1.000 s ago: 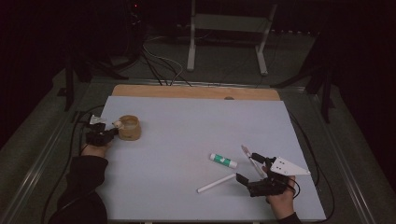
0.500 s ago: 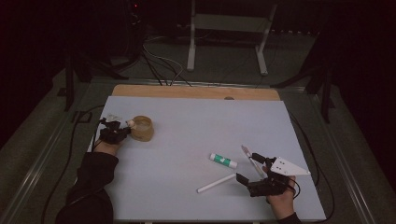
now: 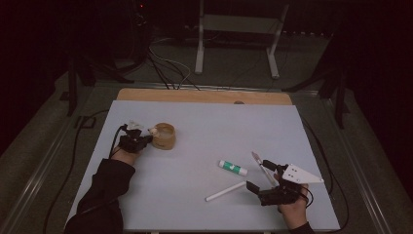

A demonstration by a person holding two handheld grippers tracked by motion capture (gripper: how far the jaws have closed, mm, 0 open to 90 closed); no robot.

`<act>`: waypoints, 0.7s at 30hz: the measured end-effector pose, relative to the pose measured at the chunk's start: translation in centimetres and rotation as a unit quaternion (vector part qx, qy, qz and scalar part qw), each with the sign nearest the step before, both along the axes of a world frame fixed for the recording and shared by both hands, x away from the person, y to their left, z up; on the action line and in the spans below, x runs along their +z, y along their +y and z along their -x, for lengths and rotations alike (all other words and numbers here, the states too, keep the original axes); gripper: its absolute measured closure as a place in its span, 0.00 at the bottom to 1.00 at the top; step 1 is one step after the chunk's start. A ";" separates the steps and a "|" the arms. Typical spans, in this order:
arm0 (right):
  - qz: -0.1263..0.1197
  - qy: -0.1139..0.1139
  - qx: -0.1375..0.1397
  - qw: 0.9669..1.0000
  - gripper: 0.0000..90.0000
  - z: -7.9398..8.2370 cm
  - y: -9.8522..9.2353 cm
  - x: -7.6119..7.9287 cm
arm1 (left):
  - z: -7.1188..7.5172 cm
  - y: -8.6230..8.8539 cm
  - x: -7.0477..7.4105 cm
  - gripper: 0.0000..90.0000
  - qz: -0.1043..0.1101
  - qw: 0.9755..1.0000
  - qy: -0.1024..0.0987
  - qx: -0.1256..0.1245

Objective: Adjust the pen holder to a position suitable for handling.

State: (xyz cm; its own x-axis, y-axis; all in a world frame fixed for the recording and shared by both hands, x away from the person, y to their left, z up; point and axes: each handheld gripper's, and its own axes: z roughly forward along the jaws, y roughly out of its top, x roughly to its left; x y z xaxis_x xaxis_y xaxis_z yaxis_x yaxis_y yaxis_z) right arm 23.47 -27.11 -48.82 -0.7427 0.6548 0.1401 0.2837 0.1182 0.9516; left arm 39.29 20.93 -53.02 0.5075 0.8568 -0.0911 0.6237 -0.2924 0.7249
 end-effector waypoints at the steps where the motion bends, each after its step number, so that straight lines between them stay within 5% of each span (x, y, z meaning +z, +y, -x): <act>1: 0.001 0.000 0.000 1.000 0.00 0.0 0.0 0.0 | 0.0 -0.3 0.0 1.00 0.001 1.000 0.002 -0.002; 21: 0.002 -0.001 0.001 1.000 0.00 0.0 0.0 0.0 | 0.7 -5.6 0.5 1.00 0.011 0.998 0.000 -0.060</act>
